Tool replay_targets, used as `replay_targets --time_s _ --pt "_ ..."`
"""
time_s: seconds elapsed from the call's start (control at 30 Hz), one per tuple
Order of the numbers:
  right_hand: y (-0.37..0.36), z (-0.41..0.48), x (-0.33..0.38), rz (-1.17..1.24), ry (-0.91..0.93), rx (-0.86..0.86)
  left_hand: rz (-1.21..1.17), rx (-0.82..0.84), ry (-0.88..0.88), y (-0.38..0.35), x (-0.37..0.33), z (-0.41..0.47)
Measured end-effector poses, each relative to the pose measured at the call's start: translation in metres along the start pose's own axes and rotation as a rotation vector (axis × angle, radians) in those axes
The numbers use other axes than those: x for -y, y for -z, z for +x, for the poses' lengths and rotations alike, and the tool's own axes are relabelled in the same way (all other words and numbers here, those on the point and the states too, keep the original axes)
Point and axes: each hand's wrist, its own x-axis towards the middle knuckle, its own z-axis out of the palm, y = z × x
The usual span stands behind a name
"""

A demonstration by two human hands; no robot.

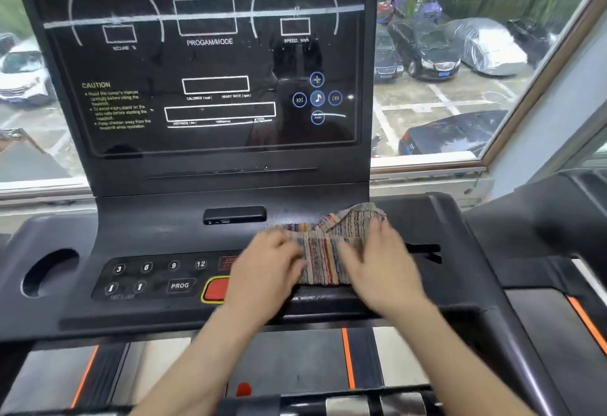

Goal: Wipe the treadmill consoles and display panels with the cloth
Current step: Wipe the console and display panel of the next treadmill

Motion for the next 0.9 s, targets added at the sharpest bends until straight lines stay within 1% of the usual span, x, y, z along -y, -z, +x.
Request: replay_targets --time_s 0.03,0.07,0.13,0.17,0.23,0.3,0.33,0.37,0.43,0.53,0.57,0.63,0.67,0.73,0.83,0.9 --pt "-0.014 -0.002 0.008 -0.058 -0.015 0.066 -0.017 0.019 -0.006 -0.007 -0.002 -0.006" --pt "-0.025 0.0 0.015 -0.103 -0.029 0.077 -0.038 0.027 0.005 -0.012 -0.002 -0.01" --pt "-0.034 0.016 0.031 -0.115 -0.027 0.028 -0.036 0.009 0.044 -0.012 0.001 -0.013" --pt "-0.036 0.024 0.04 -0.114 0.029 0.017 -0.025 0.0 0.071 -0.009 0.003 -0.013" --pt "-0.045 0.032 0.064 -0.132 0.246 0.022 -0.013 0.001 0.168 0.0 0.007 -0.014" --pt "-0.052 0.03 0.084 -0.116 0.478 0.105 -0.035 -0.009 0.319 0.008 0.015 -0.016" --pt "-0.052 0.027 0.086 -0.098 0.545 0.161 -0.06 -0.003 0.37 0.01 0.018 -0.018" --pt "-0.049 0.025 0.079 -0.065 0.582 0.174 -0.07 0.003 0.382 0.01 0.018 -0.018" --pt "-0.041 0.025 0.045 -0.017 0.579 0.106 -0.054 0.018 0.312 0.004 0.01 -0.012" --pt "-0.03 0.035 -0.001 -0.112 0.398 -0.05 -0.098 0.054 0.123 -0.019 -0.016 0.01" --pt "-0.031 0.038 0.0 -0.112 0.34 -0.078 -0.109 0.069 0.091 -0.023 -0.022 0.017" --pt "-0.038 0.043 0.019 -0.084 0.282 -0.11 -0.124 0.071 0.105 -0.024 -0.021 0.024" --pt "-0.042 0.044 0.03 -0.069 0.304 -0.107 -0.121 0.047 0.124 -0.022 -0.015 0.024" --pt "-0.049 0.045 0.045 -0.035 0.431 -0.104 -0.09 0.003 0.151 -0.014 -0.002 0.016" --pt "-0.052 0.052 0.062 0.112 0.599 -0.113 -0.06 -0.046 0.173 -0.006 0.015 0.003" --pt "-0.053 0.053 0.08 0.194 0.658 -0.073 -0.047 -0.076 0.212 -0.001 0.025 -0.005"
